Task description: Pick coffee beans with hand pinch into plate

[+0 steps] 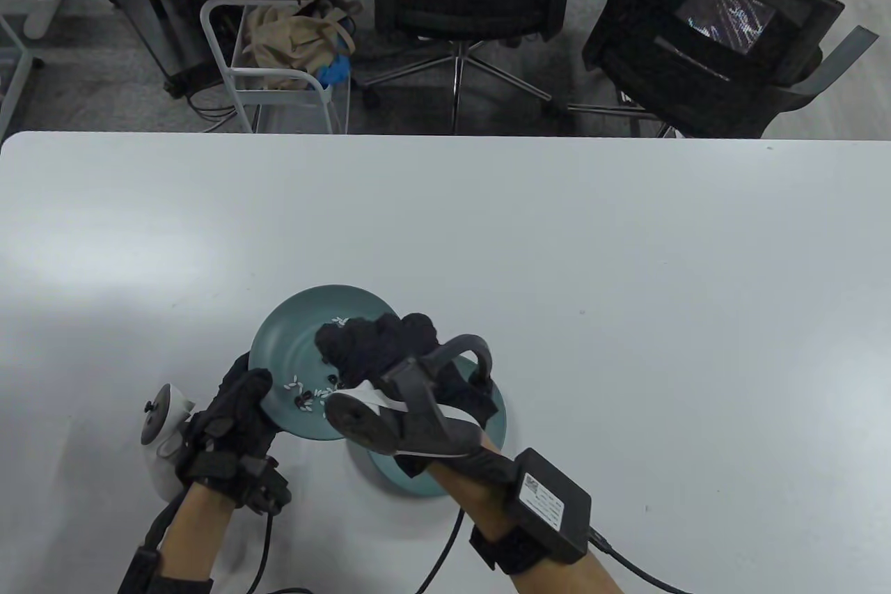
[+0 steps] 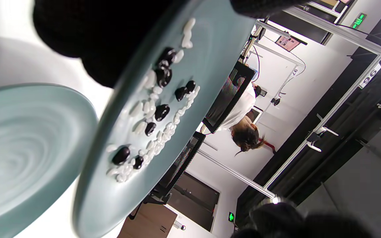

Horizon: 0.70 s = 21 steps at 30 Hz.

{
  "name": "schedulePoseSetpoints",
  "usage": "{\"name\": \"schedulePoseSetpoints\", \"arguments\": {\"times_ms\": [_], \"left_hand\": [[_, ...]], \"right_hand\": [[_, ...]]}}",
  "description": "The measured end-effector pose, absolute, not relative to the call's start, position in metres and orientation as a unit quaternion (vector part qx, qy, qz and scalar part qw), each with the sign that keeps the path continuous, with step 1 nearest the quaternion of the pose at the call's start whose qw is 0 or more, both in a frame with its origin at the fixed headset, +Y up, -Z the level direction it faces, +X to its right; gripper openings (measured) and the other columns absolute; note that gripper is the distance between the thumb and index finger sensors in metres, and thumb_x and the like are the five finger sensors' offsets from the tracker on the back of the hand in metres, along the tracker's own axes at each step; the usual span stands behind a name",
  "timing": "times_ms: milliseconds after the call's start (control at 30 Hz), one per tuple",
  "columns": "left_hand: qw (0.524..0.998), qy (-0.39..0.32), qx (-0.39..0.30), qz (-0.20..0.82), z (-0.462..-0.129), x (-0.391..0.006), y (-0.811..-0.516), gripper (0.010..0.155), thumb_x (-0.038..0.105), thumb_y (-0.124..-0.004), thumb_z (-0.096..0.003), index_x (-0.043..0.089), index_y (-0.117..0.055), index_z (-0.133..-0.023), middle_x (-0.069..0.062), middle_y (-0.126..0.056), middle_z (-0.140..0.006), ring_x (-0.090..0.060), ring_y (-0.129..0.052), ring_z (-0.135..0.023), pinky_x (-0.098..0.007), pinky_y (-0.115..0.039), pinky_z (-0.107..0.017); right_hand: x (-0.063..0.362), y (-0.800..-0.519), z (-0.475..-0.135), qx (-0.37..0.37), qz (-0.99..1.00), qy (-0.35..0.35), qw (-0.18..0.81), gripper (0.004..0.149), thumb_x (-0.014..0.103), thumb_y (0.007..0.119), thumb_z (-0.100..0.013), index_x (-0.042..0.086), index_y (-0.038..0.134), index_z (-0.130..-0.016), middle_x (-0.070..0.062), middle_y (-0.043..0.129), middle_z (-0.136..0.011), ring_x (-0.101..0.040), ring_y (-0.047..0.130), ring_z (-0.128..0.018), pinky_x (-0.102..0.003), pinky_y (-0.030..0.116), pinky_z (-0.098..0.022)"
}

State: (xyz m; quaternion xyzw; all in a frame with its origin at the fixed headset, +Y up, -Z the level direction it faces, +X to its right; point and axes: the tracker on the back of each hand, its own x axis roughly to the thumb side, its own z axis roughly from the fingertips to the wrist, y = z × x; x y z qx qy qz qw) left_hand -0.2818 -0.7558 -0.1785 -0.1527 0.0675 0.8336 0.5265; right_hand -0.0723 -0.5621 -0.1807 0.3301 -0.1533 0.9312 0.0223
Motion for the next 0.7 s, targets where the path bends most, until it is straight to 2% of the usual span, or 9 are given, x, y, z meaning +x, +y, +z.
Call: {"name": "schedulePoseSetpoints", "arguments": {"times_ms": [167, 233, 367, 467, 567, 700], "left_hand": [[0.516, 0.063, -0.159, 0.839, -0.178, -0.279, -0.756, 0.059, 0.042, -0.062, -0.0491, 0.024, -0.039, -0.101, -0.009, -0.073, -0.092, -0.036, -0.092, -0.059, -0.042, -0.084, -0.039], [0.513, 0.064, -0.16, 0.841, -0.178, -0.278, -0.756, 0.06, 0.043, -0.061, -0.0493, 0.024, -0.039, -0.101, -0.009, -0.073, -0.093, -0.037, -0.091, -0.059, -0.042, -0.084, -0.039], [0.507, 0.06, -0.161, 0.845, -0.178, -0.278, -0.756, 0.06, 0.044, -0.06, -0.0494, 0.023, -0.038, -0.101, -0.009, -0.073, -0.093, -0.037, -0.091, -0.06, -0.042, -0.084, -0.04], [0.503, 0.055, -0.163, 0.847, -0.179, -0.277, -0.756, 0.06, 0.044, -0.06, -0.0496, 0.024, -0.038, -0.101, -0.009, -0.072, -0.093, -0.037, -0.091, -0.06, -0.042, -0.084, -0.04], [0.513, 0.056, -0.164, 0.841, -0.178, -0.275, -0.756, 0.059, 0.044, -0.06, -0.0495, 0.024, -0.038, -0.101, -0.01, -0.072, -0.093, -0.038, -0.091, -0.06, -0.042, -0.084, -0.039], [0.516, 0.055, -0.167, 0.839, -0.178, -0.272, -0.756, 0.059, 0.043, -0.06, -0.0493, 0.023, -0.039, -0.101, -0.011, -0.073, -0.093, -0.039, -0.091, -0.058, -0.041, -0.084, -0.038]], "right_hand": [[-0.111, -0.587, -0.185, 0.375, 0.925, -0.063, -0.023, 0.04, 0.04, 0.088, -0.041, 0.032, 0.082, -0.079, -0.006, 0.095, -0.077, -0.026, 0.095, -0.056, -0.052, 0.074, -0.047], [-0.121, -0.597, -0.187, 0.392, 0.918, -0.047, -0.032, 0.039, 0.04, 0.088, -0.04, 0.032, 0.083, -0.078, -0.007, 0.095, -0.077, -0.027, 0.095, -0.056, -0.052, 0.074, -0.047], [-0.134, -0.61, -0.19, 0.402, 0.912, -0.022, -0.082, 0.04, 0.041, 0.088, -0.04, 0.033, 0.084, -0.078, -0.005, 0.095, -0.077, -0.026, 0.095, -0.056, -0.052, 0.073, -0.048], [-0.136, -0.618, -0.195, 0.408, 0.91, 0.002, -0.07, 0.039, 0.04, 0.088, -0.04, 0.033, 0.085, -0.078, -0.005, 0.096, -0.077, -0.026, 0.095, -0.056, -0.053, 0.073, -0.049], [-0.137, -0.621, -0.199, 0.407, 0.91, -0.008, -0.081, 0.037, 0.04, 0.088, -0.04, 0.032, 0.086, -0.076, -0.005, 0.097, -0.074, -0.025, 0.096, -0.054, -0.052, 0.074, -0.048], [-0.139, -0.622, -0.202, 0.406, 0.91, 0.009, -0.081, 0.038, 0.04, 0.088, -0.04, 0.026, 0.086, -0.075, -0.006, 0.099, -0.071, -0.025, 0.098, -0.051, -0.052, 0.075, -0.047]]}}
